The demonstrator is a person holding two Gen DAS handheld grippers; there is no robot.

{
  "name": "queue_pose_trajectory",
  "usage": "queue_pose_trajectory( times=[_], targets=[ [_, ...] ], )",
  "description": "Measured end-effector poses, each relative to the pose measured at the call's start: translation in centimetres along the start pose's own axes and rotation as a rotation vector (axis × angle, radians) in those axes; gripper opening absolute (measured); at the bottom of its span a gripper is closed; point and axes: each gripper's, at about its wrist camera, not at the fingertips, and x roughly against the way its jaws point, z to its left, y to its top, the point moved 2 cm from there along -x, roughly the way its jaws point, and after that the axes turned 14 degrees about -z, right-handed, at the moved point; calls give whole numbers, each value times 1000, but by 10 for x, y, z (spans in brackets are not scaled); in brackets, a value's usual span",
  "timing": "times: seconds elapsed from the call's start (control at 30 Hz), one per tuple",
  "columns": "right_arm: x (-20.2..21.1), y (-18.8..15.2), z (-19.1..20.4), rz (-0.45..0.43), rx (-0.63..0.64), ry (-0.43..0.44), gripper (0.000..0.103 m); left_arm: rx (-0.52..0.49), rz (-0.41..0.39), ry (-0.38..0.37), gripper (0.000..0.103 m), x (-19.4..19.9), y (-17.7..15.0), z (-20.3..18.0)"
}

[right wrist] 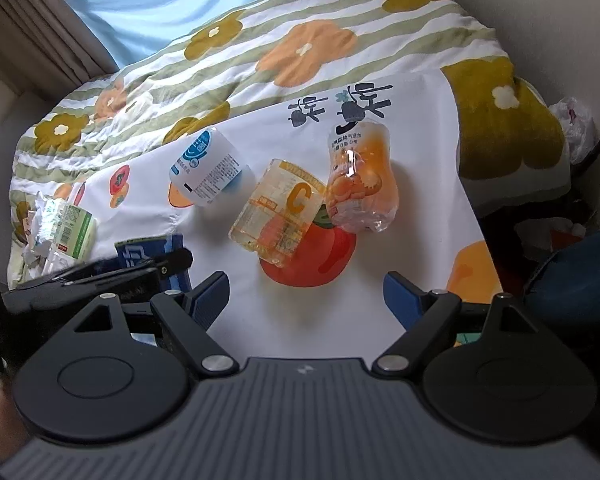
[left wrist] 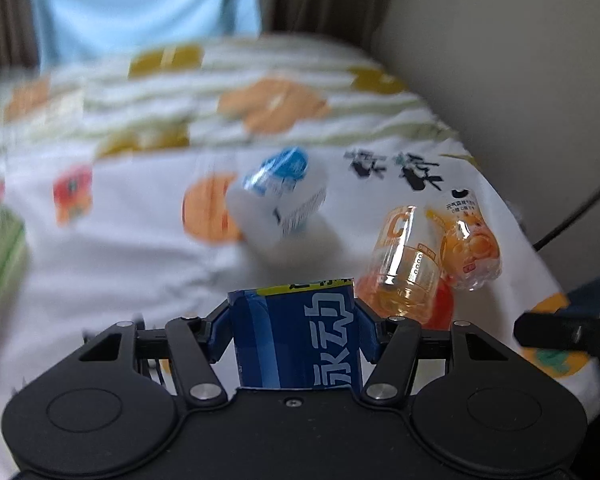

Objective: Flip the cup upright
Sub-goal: 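Rotate the left gripper to turn the blue cup rim-up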

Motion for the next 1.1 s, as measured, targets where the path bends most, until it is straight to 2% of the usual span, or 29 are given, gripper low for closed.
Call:
queue_pose_trajectory(
  times=[0.07,0.2,0.43,0.77,0.83,0.93,1.1],
  targets=[
    [-2,-6,1,1,10,-14,99,-56,-82,-6,65,1,-10,-5],
    [-7,-22,2,22,15,-29,99,-71,-217,-19,65,3,-29,-6],
    [-8,-40,6,38,16,-45,99,-66,-330,-23,65,10,-50,-2],
    [-2,-50,10,28,20,-57,99,-88,-377,-12,65,30,-70,1],
    [-2,-52,12,30,21,-57,99,-85,-369,-13,66,34,-72,3],
    [-1,-54,15,30,23,-57,99,-59,-300,-20,65,35,-76,7],
    [1,-53,22,20,28,-53,99,-82,-310,-35,63,42,-87,9]
  ],
)
